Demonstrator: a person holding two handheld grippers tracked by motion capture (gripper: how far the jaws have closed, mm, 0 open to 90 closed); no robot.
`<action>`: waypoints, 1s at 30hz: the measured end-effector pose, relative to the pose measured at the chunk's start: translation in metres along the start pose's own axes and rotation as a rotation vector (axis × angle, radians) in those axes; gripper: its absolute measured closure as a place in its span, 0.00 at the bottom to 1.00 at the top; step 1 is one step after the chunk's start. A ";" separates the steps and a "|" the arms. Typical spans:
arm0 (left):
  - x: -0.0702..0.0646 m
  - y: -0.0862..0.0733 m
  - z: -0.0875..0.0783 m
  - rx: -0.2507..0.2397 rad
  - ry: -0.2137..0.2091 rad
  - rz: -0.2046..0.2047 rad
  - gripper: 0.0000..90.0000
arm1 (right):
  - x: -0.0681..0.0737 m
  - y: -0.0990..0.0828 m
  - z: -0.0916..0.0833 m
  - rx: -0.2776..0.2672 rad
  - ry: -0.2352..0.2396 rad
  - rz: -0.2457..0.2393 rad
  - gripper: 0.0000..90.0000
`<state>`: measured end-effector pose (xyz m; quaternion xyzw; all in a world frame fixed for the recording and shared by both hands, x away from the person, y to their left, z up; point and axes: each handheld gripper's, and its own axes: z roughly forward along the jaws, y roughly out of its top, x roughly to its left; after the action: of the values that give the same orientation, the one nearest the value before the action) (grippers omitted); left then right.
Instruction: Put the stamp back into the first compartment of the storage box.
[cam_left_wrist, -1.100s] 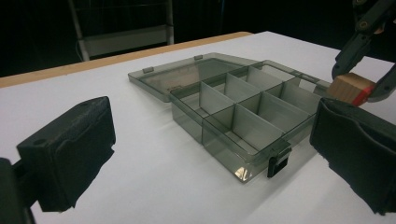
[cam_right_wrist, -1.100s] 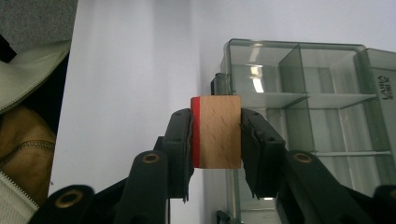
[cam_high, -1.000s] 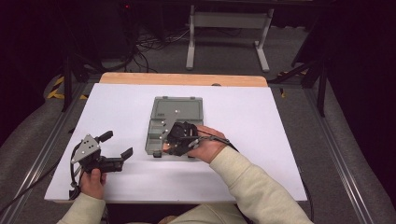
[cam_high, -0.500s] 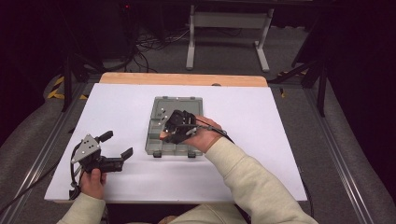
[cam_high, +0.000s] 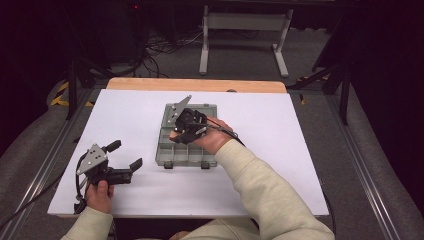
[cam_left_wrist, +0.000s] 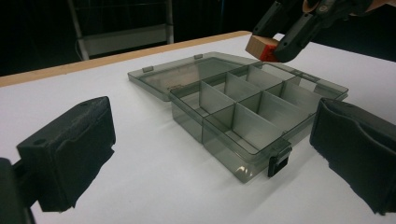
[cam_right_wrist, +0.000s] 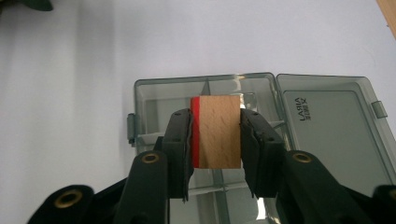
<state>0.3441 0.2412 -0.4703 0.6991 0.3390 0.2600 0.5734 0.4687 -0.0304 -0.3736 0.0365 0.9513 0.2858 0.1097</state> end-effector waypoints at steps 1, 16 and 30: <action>0.000 0.000 0.000 -0.001 0.001 -0.001 0.01 | -0.001 0.000 0.001 -0.001 -0.002 0.010 0.73; 0.001 0.000 0.001 0.009 0.000 -0.005 0.01 | -0.025 0.000 0.021 -0.003 -0.021 0.029 0.73; 0.001 0.000 0.001 0.011 -0.004 -0.002 0.01 | -0.035 0.002 0.035 -0.005 -0.027 0.021 0.73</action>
<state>0.3453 0.2413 -0.4706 0.7025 0.3402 0.2560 0.5703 0.5109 -0.0141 -0.3942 0.0502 0.9485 0.2889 0.1196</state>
